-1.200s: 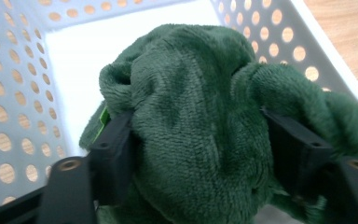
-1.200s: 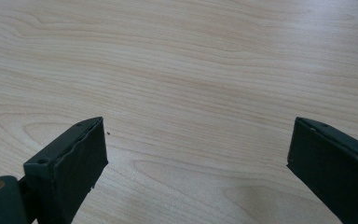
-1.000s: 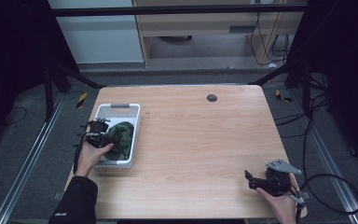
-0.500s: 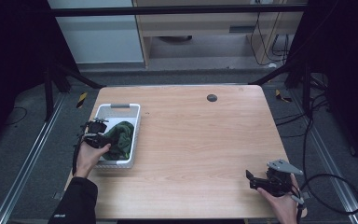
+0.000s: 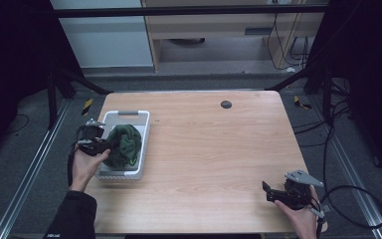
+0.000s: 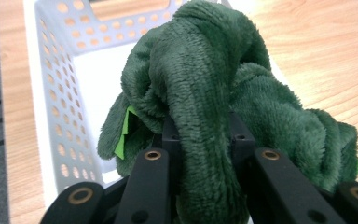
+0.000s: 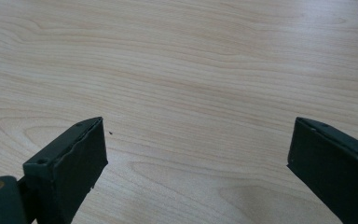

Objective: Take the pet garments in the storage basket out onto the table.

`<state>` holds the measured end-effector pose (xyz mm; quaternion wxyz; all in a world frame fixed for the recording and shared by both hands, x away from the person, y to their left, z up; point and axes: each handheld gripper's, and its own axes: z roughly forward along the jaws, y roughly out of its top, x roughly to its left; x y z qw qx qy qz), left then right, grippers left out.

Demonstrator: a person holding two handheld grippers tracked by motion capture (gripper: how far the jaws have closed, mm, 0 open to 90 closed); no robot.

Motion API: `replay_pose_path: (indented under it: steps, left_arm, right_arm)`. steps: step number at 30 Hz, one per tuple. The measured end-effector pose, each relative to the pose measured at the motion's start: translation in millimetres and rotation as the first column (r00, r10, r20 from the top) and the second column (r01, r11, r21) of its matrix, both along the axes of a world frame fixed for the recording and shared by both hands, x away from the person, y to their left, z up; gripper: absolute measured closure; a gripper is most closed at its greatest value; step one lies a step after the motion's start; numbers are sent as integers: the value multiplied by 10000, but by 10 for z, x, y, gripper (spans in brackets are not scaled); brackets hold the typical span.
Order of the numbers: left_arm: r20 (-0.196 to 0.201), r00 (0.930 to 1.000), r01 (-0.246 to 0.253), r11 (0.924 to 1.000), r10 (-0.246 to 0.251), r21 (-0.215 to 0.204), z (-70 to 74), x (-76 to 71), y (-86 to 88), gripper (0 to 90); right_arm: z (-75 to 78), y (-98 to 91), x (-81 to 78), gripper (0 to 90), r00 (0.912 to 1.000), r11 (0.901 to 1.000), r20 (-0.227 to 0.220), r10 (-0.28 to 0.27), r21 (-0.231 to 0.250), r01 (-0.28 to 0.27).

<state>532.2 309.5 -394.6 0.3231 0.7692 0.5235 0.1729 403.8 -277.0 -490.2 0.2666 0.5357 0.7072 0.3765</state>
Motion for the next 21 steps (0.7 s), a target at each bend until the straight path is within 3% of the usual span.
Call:
replay_pose_path:
  steps: [12,21]
  left_arm:
    - [627,9978,236,9997,-230,-86,317,-146,13,747]
    - [756,9958,521,9986,-523,47,475,-231,2,746]
  right_arm:
    - [3,5,1,45,10000,10000,32,41,-6,-41]
    - [6,12,0,46,10000,10000,50,70,-5,-70]
